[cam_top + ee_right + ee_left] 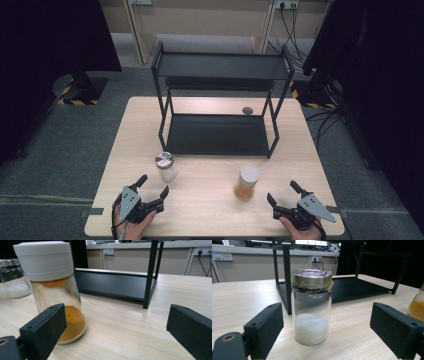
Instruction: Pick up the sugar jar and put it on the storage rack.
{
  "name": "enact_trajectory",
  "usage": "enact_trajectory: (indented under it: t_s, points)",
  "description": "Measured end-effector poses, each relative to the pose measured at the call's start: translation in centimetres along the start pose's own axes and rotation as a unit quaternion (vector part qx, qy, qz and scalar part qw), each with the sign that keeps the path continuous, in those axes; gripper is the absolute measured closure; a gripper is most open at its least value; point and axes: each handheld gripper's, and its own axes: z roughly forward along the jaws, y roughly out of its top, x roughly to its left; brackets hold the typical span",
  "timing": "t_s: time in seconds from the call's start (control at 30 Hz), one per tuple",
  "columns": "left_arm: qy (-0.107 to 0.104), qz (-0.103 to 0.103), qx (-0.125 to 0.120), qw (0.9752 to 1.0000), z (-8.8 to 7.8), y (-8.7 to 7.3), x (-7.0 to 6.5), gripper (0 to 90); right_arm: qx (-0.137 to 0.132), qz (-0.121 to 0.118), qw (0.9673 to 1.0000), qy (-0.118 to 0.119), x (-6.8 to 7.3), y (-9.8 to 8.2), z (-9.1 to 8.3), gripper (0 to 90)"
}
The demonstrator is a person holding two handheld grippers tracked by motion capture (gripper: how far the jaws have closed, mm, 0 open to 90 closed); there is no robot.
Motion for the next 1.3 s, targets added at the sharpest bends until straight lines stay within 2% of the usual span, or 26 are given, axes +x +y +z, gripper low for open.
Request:
enact_trajectory:
  t_s: [0.23,0.6,0.77,0.9,1.03,1.3]
  points:
    - [-0.001,0.003,-0.003,1.0000,0.3,0.2,0.2,11.5,-0.003,0.003,1.0000,0.002,-0.2,-0.1,-0.1,2.8]
    - [0.003,0.009,-0.011,0.9999,2.2,1.3,0.9,12.6,0.000,-0.002,1.0000,0.000,0.0,0.0,0.0,2.8]
    - [0.003,0.014,-0.002,0.9999,3.6,1.6,1.0,15.0,0.000,-0.004,1.0000,0.000,0.0,0.0,0.0,3.0]
    - [0.013,0.013,0.000,0.9998,4.4,1.6,1.1,17.3,-0.001,-0.003,1.0000,0.001,0.0,0.0,0.0,3.0]
    - [0.012,0.011,-0.001,0.9999,4.9,1.6,1.2,19.8,-0.002,-0.001,1.0000,0.001,-0.1,-0.1,0.0,2.9]
    - [0.008,0.019,0.001,0.9998,6.0,2.0,1.3,26.8,0.000,-0.003,1.0000,0.000,0.0,0.0,0.0,3.0]
